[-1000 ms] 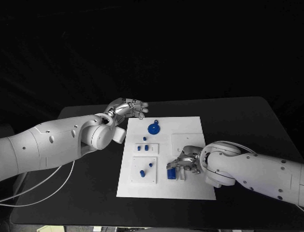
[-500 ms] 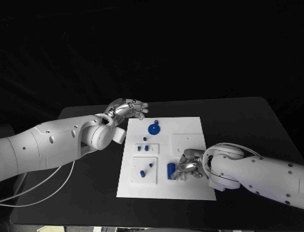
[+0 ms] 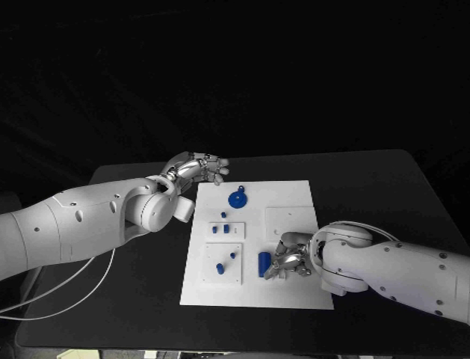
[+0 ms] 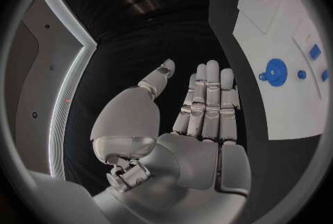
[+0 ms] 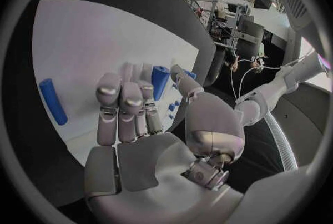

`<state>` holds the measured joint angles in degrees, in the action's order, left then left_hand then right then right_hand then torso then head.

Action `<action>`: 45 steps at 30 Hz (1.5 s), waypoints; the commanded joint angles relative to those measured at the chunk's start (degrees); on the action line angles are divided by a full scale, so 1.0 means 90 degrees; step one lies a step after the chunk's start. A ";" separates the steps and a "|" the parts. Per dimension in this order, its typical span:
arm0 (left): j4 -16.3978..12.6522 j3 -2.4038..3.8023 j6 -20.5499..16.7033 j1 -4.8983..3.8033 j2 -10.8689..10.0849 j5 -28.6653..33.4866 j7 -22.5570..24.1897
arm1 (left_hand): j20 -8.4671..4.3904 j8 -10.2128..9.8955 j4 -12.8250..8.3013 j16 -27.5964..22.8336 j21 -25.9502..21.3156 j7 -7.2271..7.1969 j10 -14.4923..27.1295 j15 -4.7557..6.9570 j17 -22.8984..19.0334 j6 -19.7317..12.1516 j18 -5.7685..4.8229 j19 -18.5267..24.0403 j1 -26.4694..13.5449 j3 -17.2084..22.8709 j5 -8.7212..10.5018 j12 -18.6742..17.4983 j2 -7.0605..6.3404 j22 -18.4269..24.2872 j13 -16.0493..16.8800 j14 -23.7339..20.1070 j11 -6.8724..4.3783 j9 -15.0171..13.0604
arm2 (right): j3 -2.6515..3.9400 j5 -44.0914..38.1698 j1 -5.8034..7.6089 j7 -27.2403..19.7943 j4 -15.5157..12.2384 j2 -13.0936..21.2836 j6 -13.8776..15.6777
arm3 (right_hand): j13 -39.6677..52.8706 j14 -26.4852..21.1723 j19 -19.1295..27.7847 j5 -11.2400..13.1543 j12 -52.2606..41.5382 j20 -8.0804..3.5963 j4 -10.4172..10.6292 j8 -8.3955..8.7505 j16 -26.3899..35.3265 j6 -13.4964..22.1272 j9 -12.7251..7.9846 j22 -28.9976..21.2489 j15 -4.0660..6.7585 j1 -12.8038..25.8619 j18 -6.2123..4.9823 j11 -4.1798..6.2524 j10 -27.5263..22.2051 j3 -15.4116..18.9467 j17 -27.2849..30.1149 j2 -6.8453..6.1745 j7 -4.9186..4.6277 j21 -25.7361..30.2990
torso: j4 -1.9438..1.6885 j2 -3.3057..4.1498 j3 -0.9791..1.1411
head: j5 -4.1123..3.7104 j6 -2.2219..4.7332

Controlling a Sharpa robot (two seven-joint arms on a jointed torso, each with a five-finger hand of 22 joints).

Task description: Assemble the parts on the task board

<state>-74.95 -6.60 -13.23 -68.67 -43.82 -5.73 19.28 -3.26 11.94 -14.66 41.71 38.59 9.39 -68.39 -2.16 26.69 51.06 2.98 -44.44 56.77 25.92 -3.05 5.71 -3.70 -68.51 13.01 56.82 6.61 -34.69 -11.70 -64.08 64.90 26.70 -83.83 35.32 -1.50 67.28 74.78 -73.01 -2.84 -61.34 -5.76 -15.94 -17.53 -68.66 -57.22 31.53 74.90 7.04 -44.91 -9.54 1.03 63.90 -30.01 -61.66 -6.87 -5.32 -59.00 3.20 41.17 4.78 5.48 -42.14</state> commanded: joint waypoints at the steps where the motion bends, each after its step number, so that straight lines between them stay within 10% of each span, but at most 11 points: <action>1: -0.0012 0.0004 0.0088 -0.0004 0.0007 0.0032 0.0039 | 0.0015 0.0042 0.0045 -0.0044 -0.0038 -0.0002 0.0037 -0.0044 0.0012 -0.0041 0.0053 -0.0020 -0.0074 -0.0004 -0.0005 -0.0039 -0.0006 -0.0009 0.0007 0.0014 -0.0003 0.0009 | -0.0006 -0.0138 -0.0028 0.0049 0.0014 -0.0026 -0.0111 | 0.0008 0.0032 -0.0004 0.0003 0.0038 0.0059 -0.0005 -0.0020 0.0024 -0.0049 0.0006 0.0042 0.0014 -0.0003 -0.0607 0.0009 0.0053 -0.0053 -0.0009 0.0100 0.0006 0.0003 | -0.0002 0.0002 -0.0001 | -0.0003 -0.0008; 22: -0.0015 0.0004 0.0083 -0.0004 0.0001 0.0032 0.0035 | 0.0016 0.0045 0.0076 -0.0056 -0.0048 -0.0002 0.0040 -0.0045 0.0031 -0.0044 0.0052 -0.0023 -0.0094 0.0003 -0.0006 -0.0038 0.0019 -0.0018 0.0008 0.0016 -0.0003 0.0012 | -0.0007 -0.0172 -0.0038 0.0058 0.0066 -0.0015 0.0092 | 0.0036 0.0055 -0.0048 0.0004 0.0073 0.0115 0.0235 -0.0002 0.0036 -0.0144 0.0006 0.0045 0.0031 0.0231 -0.0607 0.0029 0.0141 -0.0633 -0.0026 0.0589 0.0027 -0.0012 | 0.0001 0.0000 -0.0001 | 0.0003 -0.0041; 39: -0.0016 0.0004 0.0083 -0.0004 -0.0011 0.0032 0.0028 | 0.0015 0.0046 0.0077 -0.0063 -0.0052 -0.0003 0.0042 -0.0044 0.0040 -0.0045 0.0054 -0.0022 -0.0089 0.0008 -0.0006 -0.0039 0.0016 -0.0023 0.0009 0.0017 -0.0003 0.0013 | 0.0004 0.0257 -0.0029 -0.0134 -0.0134 0.0270 0.0499 | 0.0070 0.0072 -0.0064 -0.0026 0.0102 0.0128 0.0034 0.0039 0.0055 -0.0152 -0.0010 0.0054 0.0017 0.0305 -0.0607 0.0014 0.0154 -0.0787 -0.0026 0.0278 0.0012 -0.0028 | 0.0001 -0.0002 -0.0002 | -0.0001 -0.0026; 45: -0.0009 0.0004 0.0088 -0.0004 -0.0012 0.0032 0.0027 | 0.0014 0.0047 0.0078 -0.0065 -0.0053 -0.0003 0.0041 -0.0044 0.0043 -0.0045 0.0055 -0.0022 -0.0086 0.0011 -0.0007 -0.0038 0.0017 -0.0025 0.0009 0.0017 -0.0004 0.0013 | 0.0128 0.0465 0.0113 -0.0372 -0.0323 0.0545 0.0812 | 0.0091 0.0079 -0.0081 -0.0025 0.0104 0.0104 0.0040 0.0130 0.0063 -0.0002 -0.0039 0.0038 -0.0004 0.0335 -0.0607 -0.0019 0.0145 -0.0774 -0.0028 0.0113 -0.0027 -0.0012 | 0.0004 -0.0003 0.0000 | -0.0018 0.0003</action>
<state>-74.95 -6.60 -13.19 -68.67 -43.96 -5.73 19.20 -3.26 12.16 -14.35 41.49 38.37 9.39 -68.39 -2.16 27.00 51.06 2.60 -44.44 56.46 25.92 -3.05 5.71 -3.40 -68.66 13.03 56.82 6.60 -34.66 -10.59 -61.66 65.74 25.47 -86.39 39.98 2.99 68.05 75.25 -73.58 -2.84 -60.67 -5.11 -15.50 -16.60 -68.42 -57.60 31.24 74.94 7.14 -42.05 -10.20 1.02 65.12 -37.09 -61.84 -5.40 -5.48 -58.99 3.20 41.14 4.77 5.39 -42.26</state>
